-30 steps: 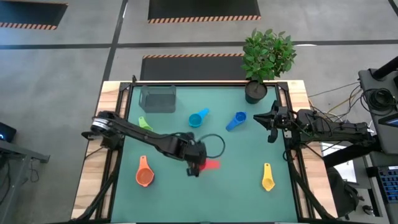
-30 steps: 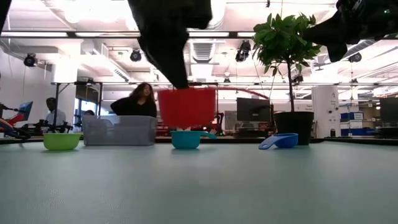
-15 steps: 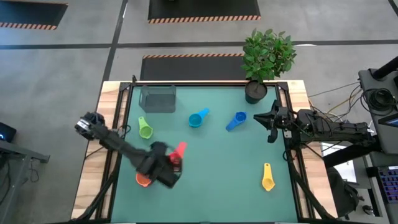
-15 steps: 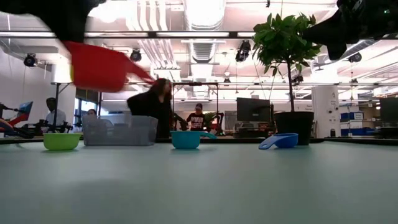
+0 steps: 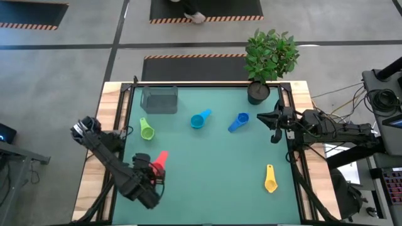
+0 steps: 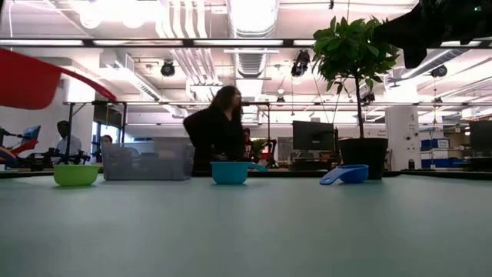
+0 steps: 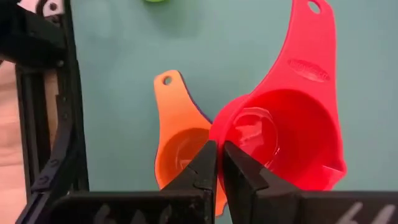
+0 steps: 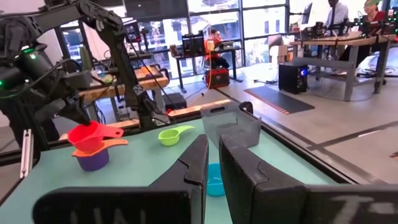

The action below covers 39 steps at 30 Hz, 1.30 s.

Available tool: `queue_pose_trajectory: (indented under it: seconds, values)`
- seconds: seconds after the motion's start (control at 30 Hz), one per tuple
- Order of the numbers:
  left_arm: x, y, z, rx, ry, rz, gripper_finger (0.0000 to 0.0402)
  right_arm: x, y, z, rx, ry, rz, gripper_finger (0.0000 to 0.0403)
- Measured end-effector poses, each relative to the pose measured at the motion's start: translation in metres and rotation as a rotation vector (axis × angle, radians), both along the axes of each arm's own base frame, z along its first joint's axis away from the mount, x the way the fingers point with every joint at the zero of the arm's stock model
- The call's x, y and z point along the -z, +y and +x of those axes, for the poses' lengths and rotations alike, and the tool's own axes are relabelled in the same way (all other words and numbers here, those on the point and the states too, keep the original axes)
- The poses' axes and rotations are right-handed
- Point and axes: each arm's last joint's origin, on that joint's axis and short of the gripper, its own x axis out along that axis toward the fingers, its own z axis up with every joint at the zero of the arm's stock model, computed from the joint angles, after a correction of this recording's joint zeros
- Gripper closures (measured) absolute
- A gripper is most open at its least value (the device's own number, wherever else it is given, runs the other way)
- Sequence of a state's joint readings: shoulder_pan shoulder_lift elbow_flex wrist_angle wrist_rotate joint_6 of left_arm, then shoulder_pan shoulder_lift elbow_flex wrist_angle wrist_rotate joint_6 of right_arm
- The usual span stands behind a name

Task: Nest measuring cups in basket
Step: Stack the red measuring cup on top of the orange measuring cup

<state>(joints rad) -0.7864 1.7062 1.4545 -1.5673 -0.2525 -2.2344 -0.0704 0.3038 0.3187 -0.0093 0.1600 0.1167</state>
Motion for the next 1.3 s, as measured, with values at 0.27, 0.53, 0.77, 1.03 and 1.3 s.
queue_pose_trajectory:
  seconds: [0.27, 0.53, 0.77, 1.03, 1.3]
  values:
    - [0.004, -0.018, -0.02, 0.091, 0.02, 0.008, 0.0402, 0.0, 0.0, 0.001, -0.001, 0.002, 0.015, 0.0374]
    - [0.018, -0.018, -0.03, 0.114, 0.059, 0.056, 0.0402, 0.002, 0.0, 0.003, -0.001, 0.014, 0.015, 0.0374]
    - [0.029, -0.016, -0.033, 0.123, 0.077, 0.075, 0.0402, 0.002, 0.0, 0.003, -0.002, 0.012, 0.024, 0.0374]
    - [0.034, -0.02, -0.039, 0.14, 0.09, 0.059, 0.0391, 0.002, 0.0, 0.003, -0.002, 0.01, 0.042, 0.0374]
    - [0.037, -0.021, -0.04, 0.135, 0.104, 0.042, 0.0374, 0.002, 0.0, 0.003, -0.002, 0.012, 0.042, 0.0374]
